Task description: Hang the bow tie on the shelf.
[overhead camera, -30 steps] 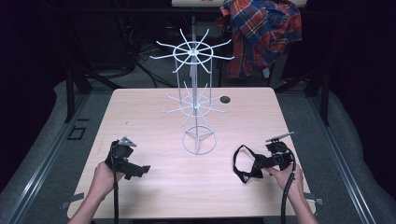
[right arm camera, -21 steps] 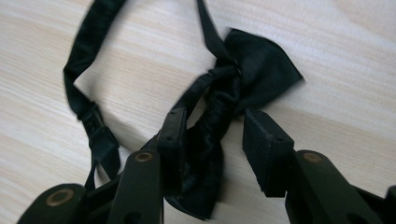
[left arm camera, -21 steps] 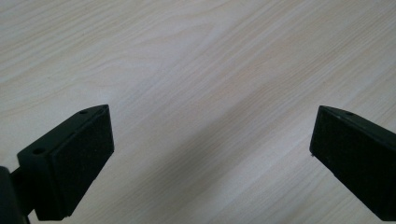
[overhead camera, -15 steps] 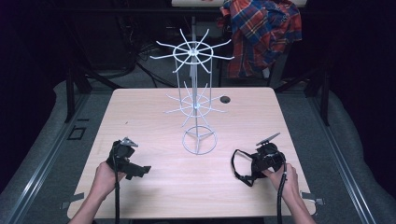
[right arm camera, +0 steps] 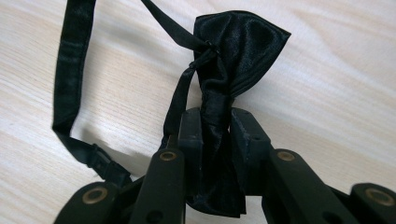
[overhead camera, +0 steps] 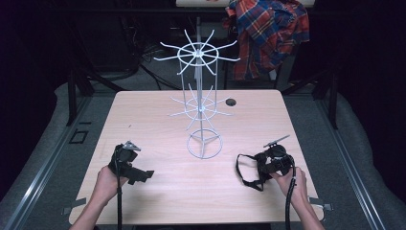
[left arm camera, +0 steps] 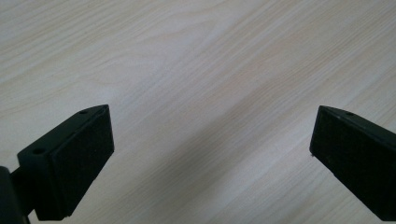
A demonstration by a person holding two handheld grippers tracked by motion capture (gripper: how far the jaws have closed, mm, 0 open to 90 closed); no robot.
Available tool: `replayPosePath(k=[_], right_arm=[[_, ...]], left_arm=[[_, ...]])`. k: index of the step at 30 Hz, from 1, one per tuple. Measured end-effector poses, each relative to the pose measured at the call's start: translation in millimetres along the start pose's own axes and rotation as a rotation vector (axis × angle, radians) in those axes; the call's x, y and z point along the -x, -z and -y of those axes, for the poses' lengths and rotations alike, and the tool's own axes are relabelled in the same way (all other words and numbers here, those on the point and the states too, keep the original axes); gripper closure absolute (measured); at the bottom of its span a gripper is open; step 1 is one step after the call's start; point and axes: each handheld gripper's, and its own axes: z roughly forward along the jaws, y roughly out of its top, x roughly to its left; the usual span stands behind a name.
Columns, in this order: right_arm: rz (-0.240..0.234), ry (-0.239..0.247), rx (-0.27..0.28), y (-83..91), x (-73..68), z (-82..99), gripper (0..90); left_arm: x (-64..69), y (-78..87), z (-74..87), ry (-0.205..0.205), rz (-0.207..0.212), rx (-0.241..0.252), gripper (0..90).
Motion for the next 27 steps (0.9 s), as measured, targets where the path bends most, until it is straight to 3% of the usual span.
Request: replayPosePath(k=[10, 13, 21, 27], right_arm=[[0.007, 0.020, 0.061, 11.6, -2.6, -2.1, 75.1], [-0.010, 0.008, 0.080, 15.7, -3.2, -2.5, 75.1], [-0.027, 0.033, 0.132, 25.1, -7.2, -5.2, 75.1], [-0.056, 0.041, 0.132, 25.3, -12.9, -9.1, 75.1]], left_arm=[[-2.9, 0.8, 1.5, 0.009, -0.006, 0.007, 0.0], [-2.9, 0.3, 1.5, 0.011, -0.003, 0.007, 0.0], [-4.4, 2.2, 3.2, 0.008, -0.004, 0.005, 0.0], [-5.6, 4.4, 4.2, 0.010, -0.005, 0.024, 0.0]])
